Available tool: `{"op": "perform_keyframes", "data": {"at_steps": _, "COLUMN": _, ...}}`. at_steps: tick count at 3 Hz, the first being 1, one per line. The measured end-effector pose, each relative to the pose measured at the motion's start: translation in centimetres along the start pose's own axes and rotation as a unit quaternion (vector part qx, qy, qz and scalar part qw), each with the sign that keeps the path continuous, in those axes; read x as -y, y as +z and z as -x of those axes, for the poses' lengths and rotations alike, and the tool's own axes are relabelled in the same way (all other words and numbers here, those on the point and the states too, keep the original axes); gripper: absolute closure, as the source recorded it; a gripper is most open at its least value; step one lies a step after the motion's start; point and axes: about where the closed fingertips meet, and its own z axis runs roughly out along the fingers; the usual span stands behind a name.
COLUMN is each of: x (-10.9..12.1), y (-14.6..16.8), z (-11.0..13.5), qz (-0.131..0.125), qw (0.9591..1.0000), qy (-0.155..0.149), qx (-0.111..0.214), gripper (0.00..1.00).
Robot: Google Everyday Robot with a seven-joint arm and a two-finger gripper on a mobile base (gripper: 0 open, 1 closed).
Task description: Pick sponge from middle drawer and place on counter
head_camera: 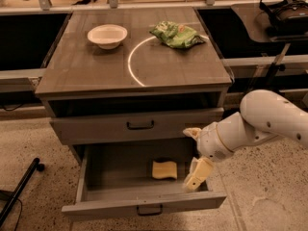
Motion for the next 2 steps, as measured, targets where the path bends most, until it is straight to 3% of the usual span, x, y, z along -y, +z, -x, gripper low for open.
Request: {"op": "perform_keyframes", "data": {"at_steps": 2, "x": 2.1, "y": 2.5, "z": -4.9, "qz": -0.005, "qw": 0.9999, "qy": 0.013, "qx": 0.001, "gripper": 0.0}}
